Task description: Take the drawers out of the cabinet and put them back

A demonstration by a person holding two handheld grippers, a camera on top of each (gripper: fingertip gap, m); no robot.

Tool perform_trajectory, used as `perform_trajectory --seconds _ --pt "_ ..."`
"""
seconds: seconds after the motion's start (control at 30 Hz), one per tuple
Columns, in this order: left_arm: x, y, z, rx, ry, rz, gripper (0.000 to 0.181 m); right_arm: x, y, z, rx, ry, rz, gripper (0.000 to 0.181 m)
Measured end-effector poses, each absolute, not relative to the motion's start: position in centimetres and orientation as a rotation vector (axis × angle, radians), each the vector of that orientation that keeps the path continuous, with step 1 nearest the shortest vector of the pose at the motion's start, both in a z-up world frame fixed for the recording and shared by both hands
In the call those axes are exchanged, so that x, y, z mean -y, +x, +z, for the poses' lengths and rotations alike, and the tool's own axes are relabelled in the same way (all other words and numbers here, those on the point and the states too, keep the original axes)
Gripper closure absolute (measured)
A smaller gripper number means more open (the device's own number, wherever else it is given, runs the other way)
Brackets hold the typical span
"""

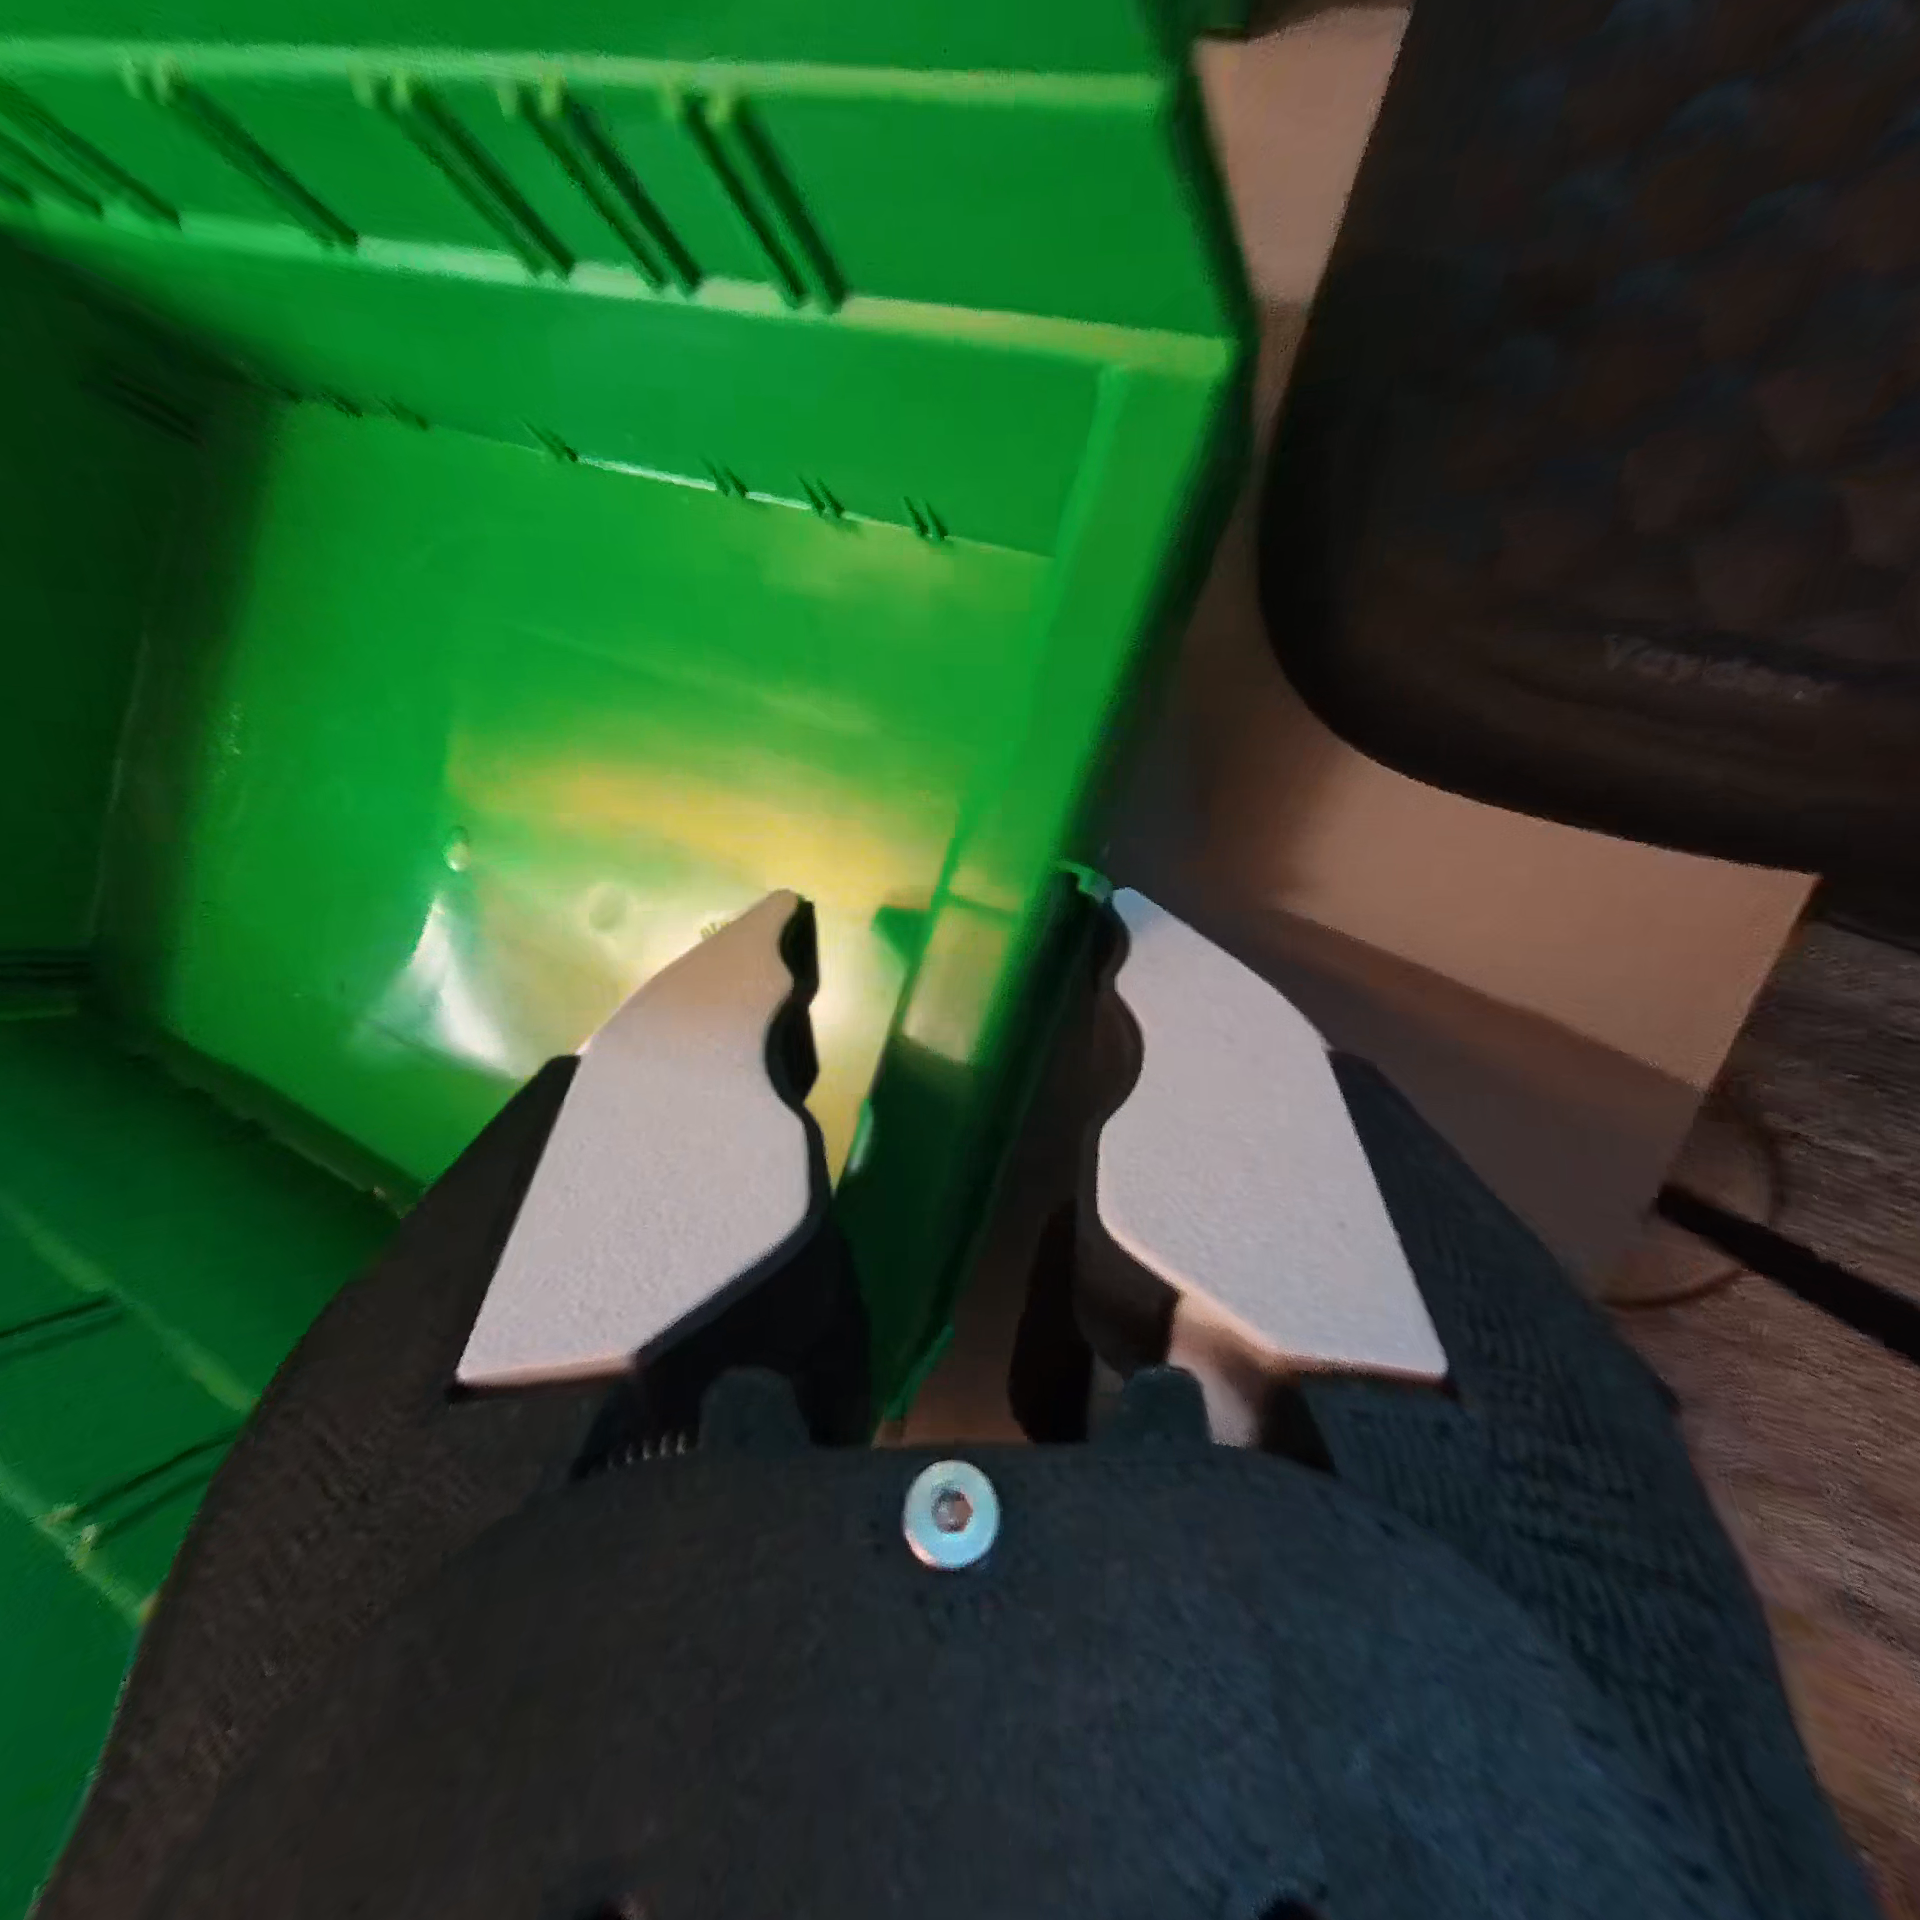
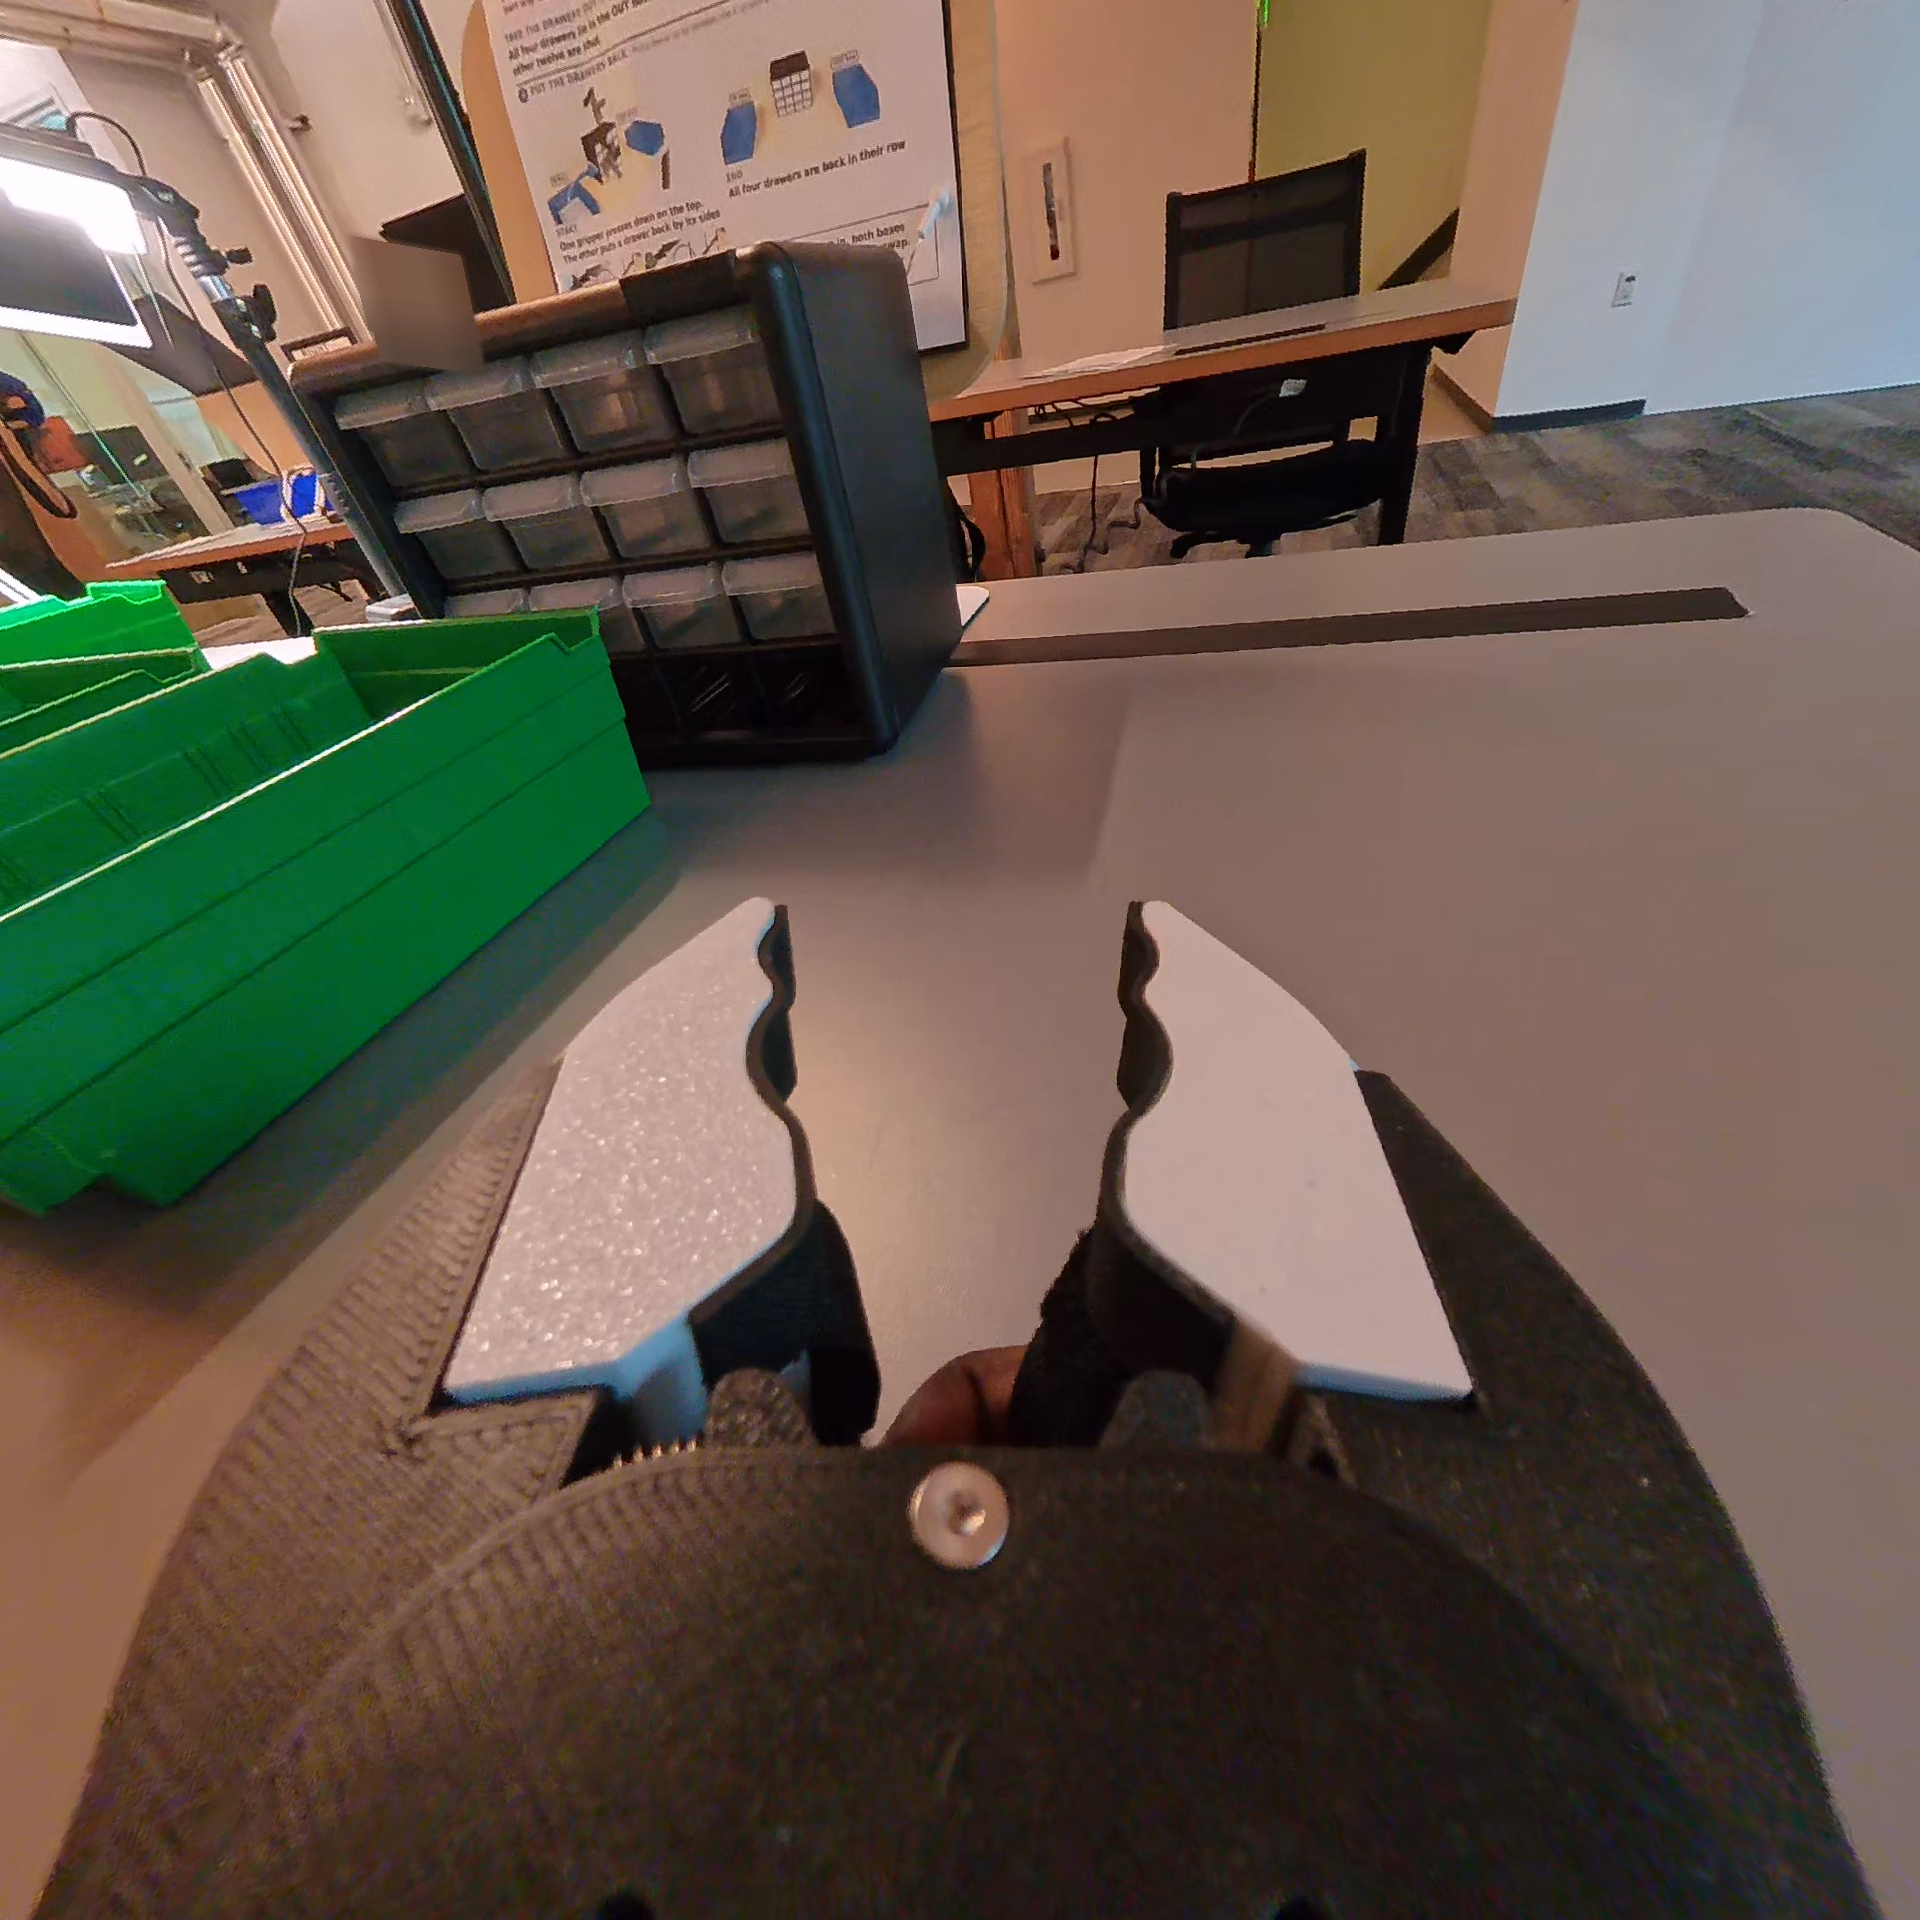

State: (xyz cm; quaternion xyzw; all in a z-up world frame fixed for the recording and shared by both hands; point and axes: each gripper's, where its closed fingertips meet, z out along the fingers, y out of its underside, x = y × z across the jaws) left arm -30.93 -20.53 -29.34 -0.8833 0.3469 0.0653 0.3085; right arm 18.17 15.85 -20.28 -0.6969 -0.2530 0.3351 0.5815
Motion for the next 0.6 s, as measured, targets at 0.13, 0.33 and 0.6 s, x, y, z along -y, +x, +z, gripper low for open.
perform_trajectory --seconds 0.13,0.33,0.6 --pt "19.8 -30.6 -29.2 -1.092 -2.224 0.434 0.147 -15.9 18.2 -20.3 0.591 -1.632 0.782 0.121" --pt "19.6 -31.1 -28.7 -1.237 -2.207 0.791 0.15 -15.9 18.1 -20.4 0.591 -1.639 0.78 0.121" --pt "19.9 -31.9 -27.2 -1.221 -2.208 1.112 0.146 -16.0 18.2 -20.5 0.584 -1.644 0.785 0.122"
